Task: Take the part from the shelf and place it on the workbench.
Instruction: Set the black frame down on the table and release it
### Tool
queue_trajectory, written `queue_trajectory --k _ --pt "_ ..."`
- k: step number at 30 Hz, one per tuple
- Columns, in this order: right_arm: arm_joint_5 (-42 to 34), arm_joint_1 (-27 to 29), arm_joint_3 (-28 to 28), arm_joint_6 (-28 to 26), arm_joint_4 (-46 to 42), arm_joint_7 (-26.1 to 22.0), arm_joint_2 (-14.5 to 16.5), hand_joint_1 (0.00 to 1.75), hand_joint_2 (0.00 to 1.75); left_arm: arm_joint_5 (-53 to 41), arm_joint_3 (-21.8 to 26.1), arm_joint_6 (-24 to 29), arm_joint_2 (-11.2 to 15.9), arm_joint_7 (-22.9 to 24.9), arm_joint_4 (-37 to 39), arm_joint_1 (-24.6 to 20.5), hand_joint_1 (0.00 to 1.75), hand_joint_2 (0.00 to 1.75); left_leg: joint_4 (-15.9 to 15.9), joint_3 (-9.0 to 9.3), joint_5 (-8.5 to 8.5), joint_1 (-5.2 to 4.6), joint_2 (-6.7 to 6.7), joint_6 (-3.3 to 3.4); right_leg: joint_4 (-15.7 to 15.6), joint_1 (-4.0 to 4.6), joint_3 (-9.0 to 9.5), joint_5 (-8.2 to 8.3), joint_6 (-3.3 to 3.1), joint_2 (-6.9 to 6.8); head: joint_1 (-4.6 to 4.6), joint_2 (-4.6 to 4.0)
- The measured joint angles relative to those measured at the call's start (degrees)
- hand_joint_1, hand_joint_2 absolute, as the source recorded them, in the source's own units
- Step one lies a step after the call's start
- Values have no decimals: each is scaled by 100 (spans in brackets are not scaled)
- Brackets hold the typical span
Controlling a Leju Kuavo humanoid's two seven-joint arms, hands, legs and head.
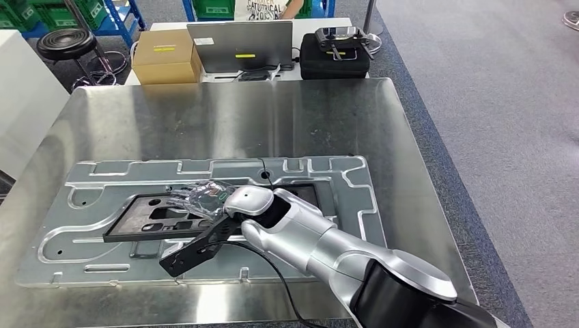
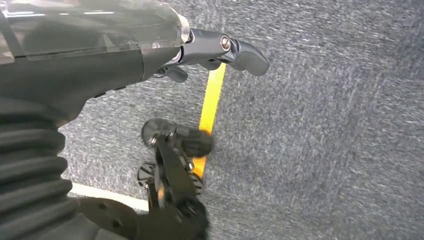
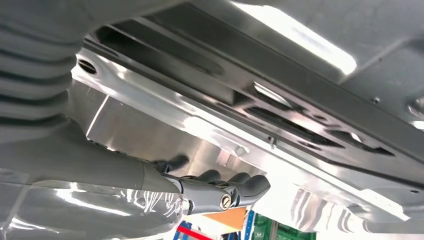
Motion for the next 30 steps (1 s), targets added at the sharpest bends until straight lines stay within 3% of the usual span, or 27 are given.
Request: queue_trajectory --k 2,4,6,9,10,11,12,13,15,16,17,20,22,25,26,27,28,30 --pt "-8 -1 6 -6 0 1 0 0 0 1 0 0 -4 2 0 -1 0 0 -158 71 -1 -26 -20 74 29 20 -18 -18 53 6 1 0" --pt "-44 -1 11 -34 -3 8 0 0 0 7 2 -4 -5 18 0 3 0 0 -166 59 13 -19 -22 156 39 14 -24 -31 106 10 1 0" --pt "-138 -5 11 -106 -26 24 -4 0 0 12 11 -26 -7 35 0 0 0 0 -184 62 27 -8 -15 232 224 -4 -100 -173 167 9 1 0" --pt "-408 9 -62 -275 -100 49 -50 0 0 11 27 -117 -6 38 0 -1 0 0 -188 58 26 -19 -2 287 1311 -23 -615 -710 219 5 1 0" --pt "-523 22 -118 -340 -131 54 -83 0 0 15 30 -159 -6 34 0 1 0 0 -186 57 24 -24 -2 293 1674 -25 -800 -830 226 4 1 0" --pt "-642 34 -189 -408 -165 56 -123 0 0 22 33 -202 -6 28 0 5 0 0 -184 58 22 -28 -5 296 1836 -26 -894 -834 224 4 1 0" --pt "-752 43 -265 -479 -203 51 -161 0 0 28 37 -237 -6 21 0 8 0 0 -182 59 20 -33 -9 298 1769 -25 -882 -721 213 4 1 0" --pt "-864 49 -350 -557 -251 33 -199 0 0 34 44 -268 -7 11 0 11 0 0 -181 64 18 -39 -12 296 1498 -21 -770 -526 189 4 1 0" --pt "-1218 91 -627 -863 -445 -107 -346 0 0 37 74 -344 -19 -28 1 11 0 0 -168 66 18 -61 -19 285 670 7 -397 -103 106 -1 1 0" --pt "-1494 144 -860 -1127 -604 -244 -466 0 0 31 95 -388 -31 -56 1 12 0 0 -158 59 22 -74 -27 271 346 21 -250 15 74 -8 1 0" --pt "-1817 229 -1158 -1450 -801 -419 -612 0 0 20 112 -429 -42 -85 2 18 0 0 -151 48 32 -80 -35 252 151 37 -164 66 52 -14 1 0" --pt "-2639 647 -2337 -2439 -1630 -1001 -1183 0 0 -12 136 -467 -52 -161 2 72 0 0 -156 26 38 -81 -65 179 -1 21 -111 101 32 -52 1 0" --pt "-2942 1030 -3210 -2933 -2347 -1348 -1616 0 0 -20 157 -455 -49 -187 2 120 0 0 77 -62 -193 -83 -48 144 -100 -18 -89 171 -1 -101 0 0" --pt "-3296 1819 -4538 -3331 -3561 -1771 -2243 0 0 -22 219 -439 -43 -184 2 173 0 0 1092 -380 -805 -55 -12 98 -117 -20 -117 214 -5 -160 1 0" --pt "-3392 2136 -4968 -3348 -3966 -1866 -2436 0 0 -17 245 -437 -43 -180 2 190 0 0 1309 -414 -891 -44 -8 80 -107 -22 -134 222 7 -176 1 0" --pt "-3460 2448 -5374 -3325 -4340 -1941 -2600 0 0 -12 270 -429 -43 -175 2 209 0 0 1305 -346 -868 -32 -5 65 -90 -27 -156 232 23 -185 1 0" --pt "-3498 2738 -5737 -3293 -4665 -2003 -2731 0 0 -5 291 -415 -43 -171 2 226 0 0 1064 -166 -749 -16 -3 54 -66 -38 -184 242 40 -185 1 0" --pt "-3579 3197 -6405 -3214 -5216 -2108 -2954 0 0 5 328 -380 -44 -169 2 238 0 0 296 291 -515 2 -18 62 5 -53 -256 260 97 -159 1 0"
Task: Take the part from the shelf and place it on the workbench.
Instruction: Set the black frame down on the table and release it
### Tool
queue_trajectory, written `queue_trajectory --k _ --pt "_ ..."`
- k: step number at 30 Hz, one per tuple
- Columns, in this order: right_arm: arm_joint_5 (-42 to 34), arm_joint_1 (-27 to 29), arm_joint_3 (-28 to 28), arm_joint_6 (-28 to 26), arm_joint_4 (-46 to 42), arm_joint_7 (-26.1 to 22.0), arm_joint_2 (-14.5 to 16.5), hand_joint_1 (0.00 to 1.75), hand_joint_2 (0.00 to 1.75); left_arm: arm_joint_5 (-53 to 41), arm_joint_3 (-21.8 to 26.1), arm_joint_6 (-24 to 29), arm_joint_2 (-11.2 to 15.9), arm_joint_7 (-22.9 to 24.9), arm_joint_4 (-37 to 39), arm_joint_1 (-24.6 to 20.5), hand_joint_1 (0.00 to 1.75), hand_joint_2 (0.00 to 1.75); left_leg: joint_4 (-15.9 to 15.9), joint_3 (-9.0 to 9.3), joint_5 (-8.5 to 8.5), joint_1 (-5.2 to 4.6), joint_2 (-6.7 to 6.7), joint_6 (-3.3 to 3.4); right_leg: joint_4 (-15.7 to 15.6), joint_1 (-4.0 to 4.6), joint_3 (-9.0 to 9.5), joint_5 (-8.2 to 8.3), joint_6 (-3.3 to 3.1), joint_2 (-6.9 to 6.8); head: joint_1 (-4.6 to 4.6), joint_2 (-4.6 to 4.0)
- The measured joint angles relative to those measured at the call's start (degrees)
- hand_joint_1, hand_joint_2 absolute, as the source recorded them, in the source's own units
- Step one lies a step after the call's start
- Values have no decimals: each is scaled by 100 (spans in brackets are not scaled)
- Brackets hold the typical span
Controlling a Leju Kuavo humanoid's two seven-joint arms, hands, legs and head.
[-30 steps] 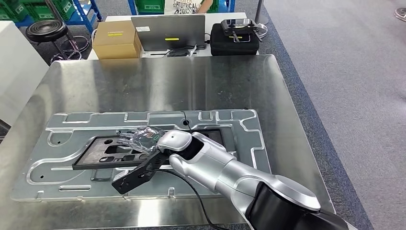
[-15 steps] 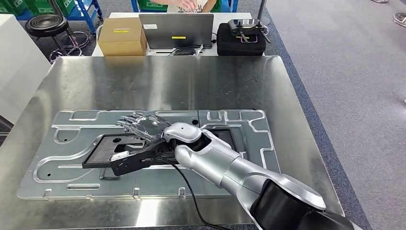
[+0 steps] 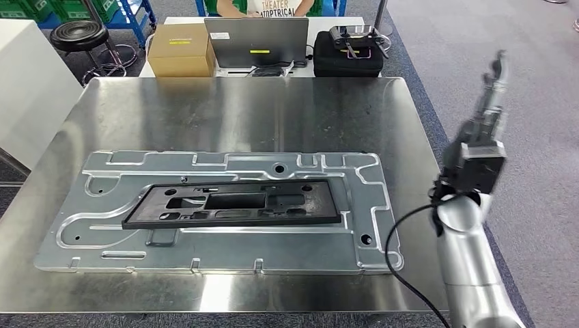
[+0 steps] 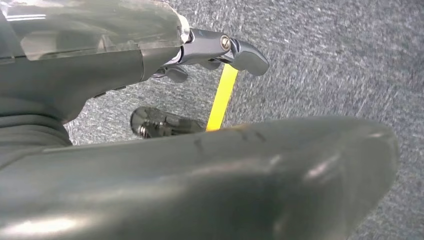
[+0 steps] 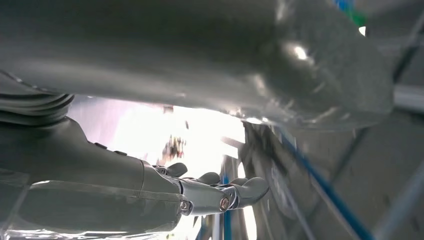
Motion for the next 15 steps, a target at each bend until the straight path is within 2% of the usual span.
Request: queue_trajectory --k 1,2,5,6,7,8,10,11,12,13,15 --pt "-67 180 -284 58 -205 -43 -101 0 0 2 24 8 -1 -4 0 -3 0 0 -267 140 61 -6 -12 34 32 0 -32 13 39 20 0 0" --pt "-148 337 -561 134 -385 -80 -210 0 0 1 49 10 -2 -9 0 -8 0 0 -394 191 75 -17 -24 79 50 4 -56 31 84 36 1 0" --pt "-322 701 -1259 338 -759 -162 -467 0 0 -7 93 4 -5 -19 0 -15 0 0 -419 136 164 -49 -15 232 31 -22 -84 104 218 64 1 0" --pt "-336 778 -1429 364 -841 -172 -524 0 0 -8 96 4 -6 -19 0 -20 0 0 -439 108 218 -50 1 281 76 -38 -118 33 251 76 1 0" --pt "-330 841 -1566 375 -914 -175 -574 0 0 -8 101 3 -7 -19 0 -30 0 0 -459 65 281 -45 20 324 226 -48 -185 -137 279 91 1 0" --pt "-314 904 -1679 373 -980 -178 -617 0 0 -9 107 1 -8 -21 0 -44 0 0 -471 11 342 -42 38 358 492 -56 -282 -393 300 104 1 0" --pt "-287 1089 -1883 366 -1116 -183 -683 0 0 -11 120 -13 -8 -24 0 -66 0 0 -471 -133 451 -54 49 386 1247 -60 -486 -918 332 114 1 0" --pt "-282 1225 -1995 374 -1188 -191 -706 0 0 -13 125 -23 -8 -22 0 -73 0 0 -469 -203 502 -60 47 389 1531 -61 -518 -1040 341 116 1 0" --pt "-268 1385 -2107 395 -1258 -204 -724 0 0 -13 129 -33 -10 -17 0 -73 0 0 -468 -270 551 -65 43 387 1638 -61 -461 -1044 340 118 1 0" --pt "-237 1562 -2215 428 -1325 -227 -735 0 0 -14 134 -40 -16 -10 0 -70 0 0 -467 -329 598 -68 36 379 1509 -61 -289 -941 330 119 1 0" --pt "-138 1945 -2399 502 -1445 -289 -744 0 0 -14 159 -49 -38 9 0 -64 0 0 -465 -421 685 -73 18 342 715 -52 331 -725 278 119 1 0"
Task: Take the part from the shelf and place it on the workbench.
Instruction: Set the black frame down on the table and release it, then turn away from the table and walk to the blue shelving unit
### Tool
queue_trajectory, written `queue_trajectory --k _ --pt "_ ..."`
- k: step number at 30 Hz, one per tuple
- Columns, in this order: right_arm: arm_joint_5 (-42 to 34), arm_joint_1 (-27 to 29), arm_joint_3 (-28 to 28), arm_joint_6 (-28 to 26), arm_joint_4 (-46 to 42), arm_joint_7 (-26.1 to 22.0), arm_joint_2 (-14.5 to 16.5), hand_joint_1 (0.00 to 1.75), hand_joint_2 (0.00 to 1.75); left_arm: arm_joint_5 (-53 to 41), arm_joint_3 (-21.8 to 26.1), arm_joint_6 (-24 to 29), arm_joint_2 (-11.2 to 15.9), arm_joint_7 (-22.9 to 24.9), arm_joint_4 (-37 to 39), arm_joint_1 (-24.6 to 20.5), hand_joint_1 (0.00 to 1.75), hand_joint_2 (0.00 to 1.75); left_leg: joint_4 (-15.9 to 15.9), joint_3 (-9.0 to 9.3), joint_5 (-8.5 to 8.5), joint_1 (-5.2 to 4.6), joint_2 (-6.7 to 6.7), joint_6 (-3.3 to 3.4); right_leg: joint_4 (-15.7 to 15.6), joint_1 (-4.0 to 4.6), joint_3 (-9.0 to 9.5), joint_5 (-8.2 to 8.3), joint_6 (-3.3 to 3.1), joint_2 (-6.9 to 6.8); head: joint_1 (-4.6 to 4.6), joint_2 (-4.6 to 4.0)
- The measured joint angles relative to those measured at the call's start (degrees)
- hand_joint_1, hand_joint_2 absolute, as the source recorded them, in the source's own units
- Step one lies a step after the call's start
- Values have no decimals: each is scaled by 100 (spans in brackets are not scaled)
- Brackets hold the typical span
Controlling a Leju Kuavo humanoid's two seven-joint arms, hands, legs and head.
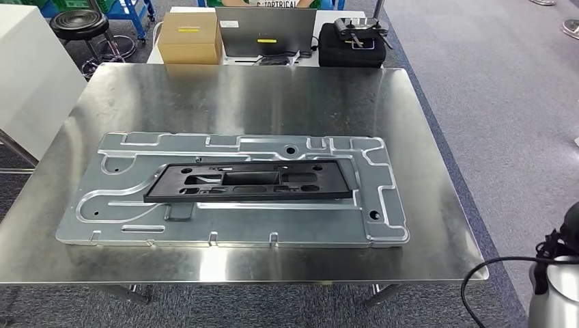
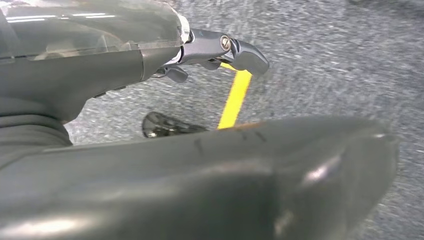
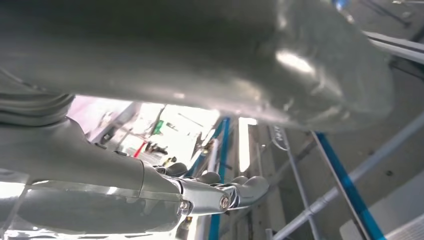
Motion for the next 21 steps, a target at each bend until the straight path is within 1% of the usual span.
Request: queue_trajectory --k 1,2,3,4,5,6,7,8,9,10,11,12,13,14,15,16,17,18,19,20,21 --pt "53 188 -70 35 -45 -36 4 0 0 0 19 -2 -15 7 0 -1 0 0 -3 -26 43 -5 -7 -29 -412 15 287 42 -29 0 -2 0" --pt "102 363 -130 57 -75 -62 16 0 0 -1 39 -6 -28 15 0 -4 0 0 -10 -34 83 -10 -10 -64 -710 33 479 46 -61 0 -2 0" --pt "155 516 -184 73 -90 -67 32 0 0 -4 55 -10 -38 20 0 -5 0 0 -22 -35 125 -11 -9 -100 -862 54 561 27 -89 0 -3 0" --pt "220 664 -238 89 -92 -45 60 0 0 -10 66 -16 -46 26 0 -5 0 0 -46 -30 171 -11 -9 -139 -888 71 549 61 -120 -1 -4 0" --pt "296 808 -299 114 -85 -13 101 0 0 -20 74 -21 -50 32 0 -2 0 0 -58 -37 198 -10 -7 -176 -912 59 519 110 -166 -7 -3 0" --pt "375 939 -371 162 -68 18 152 0 0 -35 79 -25 -56 40 0 2 0 0 -27 -68 142 -9 -6 -204 -932 50 478 165 -217 -19 -3 0" --pt "450 1066 -455 226 -45 35 217 0 0 -48 85 -29 -60 52 0 7 0 0 87 -122 -18 -11 -4 -226 -952 37 421 234 -268 -32 -3 0" --pt "521 1181 -557 306 -15 37 293 0 0 -60 93 -31 -63 67 0 10 0 0 317 -202 -275 -11 -1 -240 -965 25 352 303 -308 -44 -3 0" --pt "590 1279 -669 391 24 42 373 0 0 -67 102 -32 -66 80 0 11 0 0 648 -293 -587 -11 0 -249 -961 35 274 364 -332 -52 -4 0" --pt "659 1361 -788 478 72 46 462 0 0 -68 113 -31 -66 88 0 12 0 0 1032 -373 -848 -10 0 -261 -955 43 194 422 -345 -55 -4 0" --pt "722 1431 -908 563 126 46 557 0 0 -69 127 -30 -66 92 0 12 0 0 1363 -407 -994 -11 1 -270 -944 52 110 482 -349 -56 -3 0" --pt "769 1489 -1017 632 180 40 648 0 0 -70 145 -29 -66 93 0 12 0 0 1548 -365 -1009 -13 1 -272 -926 61 22 539 -349 -56 -4 0" --pt "807 1535 -1116 686 226 29 731 0 0 -73 165 -29 -66 94 0 11 0 0 1526 -221 -912 -15 1 -265 -901 69 -69 592 -345 -54 -4 0" --pt "843 1567 -1207 731 262 36 801 0 0 -75 185 -29 -66 95 0 8 0 0 1288 26 -766 -18 0 -246 -872 75 -157 639 -337 -50 -4 0" --pt "890 1586 -1290 775 290 72 861 0 0 -76 200 -29 -64 97 -1 1 0 0 890 347 -673 -24 -1 -216 -838 78 -232 682 -326 -46 -5 0" --pt "966 1596 -1382 826 323 125 924 0 0 -75 211 -29 -61 101 -1 -9 0 0 426 673 -664 -37 -3 -186 -807 87 -295 724 -308 -42 -4 0" --pt "1074 1600 -1489 888 375 174 999 0 0 -73 218 -29 -61 106 -2 -15 0 0 79 901 -687 -51 -5 -159 -797 93 -324 769 -282 -41 -4 0" --pt "1215 1599 -1612 957 459 202 1087 0 0 -69 228 -27 -61 110 -2 -18 0 0 -151 1037 -734 -69 -7 -135 -798 93 -336 817 -250 -43 -3 0" --pt "1388 1593 -1762 1038 588 193 1185 0 0 -66 241 -25 -64 118 -2 -18 0 0 -249 1069 -737 -84 -8 -112 -819 95 -336 869 -213 -44 -3 0" --pt "1575 1579 -1926 1120 751 156 1270 0 0 -62 257 -23 -74 127 -2 -11 0 0 -256 1034 -682 -78 -7 -81 -844 95 -332 918 -179 -44 -3 0" --pt "1787 1555 -2113 1186 957 105 1348 0 0 -60 278 -21 -87 137 -1 -10 0 0 -286 999 -626 -67 3 -41 -836 88 -354 896 -146 -33 -3 0"
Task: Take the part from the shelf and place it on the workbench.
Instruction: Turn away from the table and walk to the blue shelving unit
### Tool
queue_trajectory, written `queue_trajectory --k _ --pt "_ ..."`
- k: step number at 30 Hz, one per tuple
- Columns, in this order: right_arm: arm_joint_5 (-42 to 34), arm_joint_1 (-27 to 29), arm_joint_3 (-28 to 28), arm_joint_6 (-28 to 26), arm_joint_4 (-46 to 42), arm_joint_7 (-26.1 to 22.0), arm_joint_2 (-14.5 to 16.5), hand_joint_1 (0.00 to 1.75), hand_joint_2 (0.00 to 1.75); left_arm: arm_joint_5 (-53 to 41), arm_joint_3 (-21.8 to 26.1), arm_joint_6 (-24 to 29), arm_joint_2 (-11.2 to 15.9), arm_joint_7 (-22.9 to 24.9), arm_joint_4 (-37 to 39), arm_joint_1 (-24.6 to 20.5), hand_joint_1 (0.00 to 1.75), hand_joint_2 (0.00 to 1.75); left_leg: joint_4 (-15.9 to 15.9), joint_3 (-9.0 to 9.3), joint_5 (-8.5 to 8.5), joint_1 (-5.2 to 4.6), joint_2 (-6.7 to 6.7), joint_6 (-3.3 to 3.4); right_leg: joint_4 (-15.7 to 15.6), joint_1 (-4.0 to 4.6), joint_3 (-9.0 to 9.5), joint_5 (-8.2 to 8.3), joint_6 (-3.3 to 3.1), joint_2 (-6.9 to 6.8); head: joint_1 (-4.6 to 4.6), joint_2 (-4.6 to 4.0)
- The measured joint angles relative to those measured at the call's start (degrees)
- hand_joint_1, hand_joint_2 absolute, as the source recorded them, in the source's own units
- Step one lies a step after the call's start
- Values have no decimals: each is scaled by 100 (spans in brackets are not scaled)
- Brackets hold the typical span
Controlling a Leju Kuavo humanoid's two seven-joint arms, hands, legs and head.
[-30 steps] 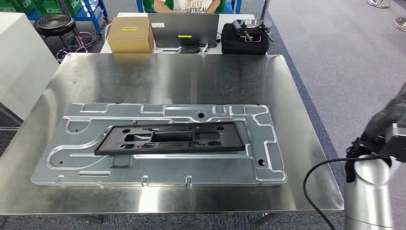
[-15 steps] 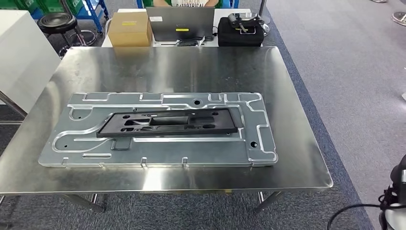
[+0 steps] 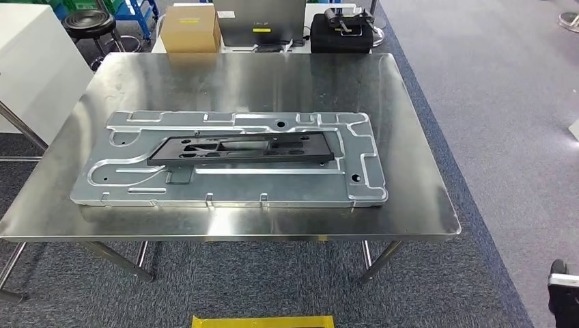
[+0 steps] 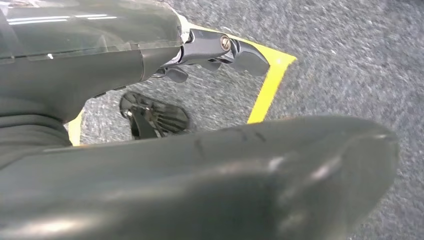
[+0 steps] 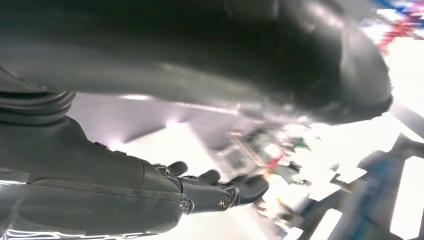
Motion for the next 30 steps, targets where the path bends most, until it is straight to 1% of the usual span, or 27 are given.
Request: queue_trajectory --k 1,2,4,5,6,7,8,9,10,11,12,13,14,15,16,17,19,20,21,22,23,24,25,26,27,28,30 --pt "237 -42 -216 38 254 -52 53 0 0 -2 26 1 -14 13 1 2 0 0 -21 -57 71 15 12 47 77 -6 -44 -128 31 14 0 0" --pt "490 -101 -452 41 553 -97 87 0 0 -5 50 1 -33 26 1 6 0 0 -40 -126 145 31 26 82 265 -19 -116 -363 63 27 0 0" --pt "1029 -257 -947 -26 1284 -165 118 0 0 -16 92 -1 -61 49 1 10 0 0 -38 -285 279 28 44 120 933 -56 -299 -958 129 41 0 0" --pt "1293 -344 -1201 -87 1722 -183 115 0 0 -20 109 -1 -77 60 1 12 0 0 -33 -371 342 26 47 116 1286 -71 -359 -1127 158 41 0 0" --pt "1540 -425 -1443 -163 2169 -186 103 0 0 -23 130 -2 -93 69 1 13 0 0 -23 -456 404 24 48 109 1518 -86 -355 -1154 181 41 0 0" --pt "1788 -503 -1679 -269 2638 -154 77 0 0 -27 158 -3 -111 81 1 14 0 0 -9 -538 460 24 47 97 1565 -100 -259 -1060 195 41 0 0" --pt "2011 -573 -1888 -391 3087 -98 39 0 0 -32 187 -4 -130 93 1 16 0 0 9 -615 507 26 46 81 1384 -114 -49 -895 202 41 0 0" --pt "2200 -632 -2062 -516 3500 -37 -4 0 0 -37 213 -6 -147 105 1 15 0 0 35 -676 544 27 45 59 1008 -126 254 -759 199 41 0 0" --pt "2354 -693 -2210 -632 3889 21 -49 0 0 -41 235 -7 -162 115 1 12 0 0 64 -730 574 22 47 31 545 -120 583 -720 184 46 -1 0" --pt "2463 -750 -2334 -716 4229 65 -86 0 0 -43 251 -8 -173 122 1 7 0 0 82 -764 606 17 53 -4 155 -108 843 -739 151 55 -1 0" --pt "2552 -796 -2446 -767 4539 126 -114 0 0 -43 263 -10 -182 126 1 -1 0 0 92 -783 639 13 60 -39 -107 -90 999 -791 113 64 -1 0" --pt "2644 -838 -2540 -782 4818 239 -141 0 0 -45 278 -13 -191 127 1 -8 0 0 91 -796 677 12 67 -74 -215 -66 1043 -832 70 72 -1 0" --pt "2751 -868 -2618 -755 5090 427 -166 0 0 -48 297 -16 -200 128 1 -10 0 0 81 -799 720 11 72 -115 -225 -61 1015 -810 19 72 -1 0" --pt "2877 -900 -2681 -692 5369 688 -192 0 0 -55 320 -18 -209 128 1 -11 0 0 98 -818 710 19 70 -146 -235 -63 980 -766 -30 59 -1 0" --pt "3006 -936 -2723 -602 5640 1000 -214 0 0 -69 341 -19 -216 129 1 -9 0 0 181 -862 603 25 67 -173 -242 -68 933 -714 -89 48 -1 0" --pt "3124 -962 -2750 -495 5913 1357 -229 0 0 -90 357 -21 -225 131 1 -4 0 0 372 -932 394 31 63 -195 -252 -72 878 -655 -142 36 -1 0" --pt "3304 -991 -2782 -286 6413 2060 -226 0 0 -155 364 -29 -244 134 1 0 0 0 1068 -1130 -197 44 59 -219 -237 -55 741 -552 -203 22 -2 0" --pt "3369 -992 -2799 -193 6640 2371 -213 0 0 -189 364 -36 -253 138 1 2 0 0 1452 -1204 -406 46 59 -230 -216 -40 662 -504 -212 14 -1 0" --pt "3418 -991 -2814 -117 6842 2607 -189 0 0 -217 364 -45 -258 140 1 1 0 0 1723 -1221 -485 45 59 -234 -187 -24 577 -460 -219 6 -1 0" --pt "3460 -991 -2825 -49 7019 2780 -160 0 0 -238 364 -57 -262 143 1 0 0 0 1810 -1146 -433 44 59 -228 -152 -10 484 -417 -223 1 -1 0" --pt "3486 -992 -2833 4 7164 2894 -131 0 0 -254 364 -70 -263 146 1 -3 0 0 1695 -977 -293 39 59 -210 -113 3 394 -378 -224 0 -1 0" --pt "3502 -996 -2842 57 7288 2979 -98 0 0 -269 364 -82 -263 147 1 -9 0 0 1363 -697 -138 27 56 -175 -71 15 311 -341 -221 3 -2 0" --pt "3513 -999 -2853 114 7390 3049 -60 0 0 -286 364 -90 -262 150 1 -23 0 0 916 -375 -73 9 56 -130 -32 31 242 -307 -210 6 -2 0" --pt "3527 -1003 -2865 170 7475 3111 -25 0 0 -305 364 -94 -261 154 1 -38 0 0 489 -91 -75 -5 55 -95 -3 40 195 -271 -193 6 -2 0" --pt "3556 -1007 -2875 233 7553 3167 13 0 0 -324 363 -95 -262 159 1 -49 0 0 174 100 -106 -22 54 -66 8 44 169 -229 -170 4 -2 0" --pt "3603 -1014 -2880 290 7619 3210 51 0 0 -338 363 -92 -262 164 1 -58 0 0 13 174 -150 -33 54 -48 6 42 155 -183 -142 -1 -2 0" --pt "3732 -1028 -2882 400 7729 3268 116 0 0 -351 362 -79 -268 169 2 -64 0 0 -49 129 -62 -27 65 3 -13 27 143 -104 -79 0 -2 0"
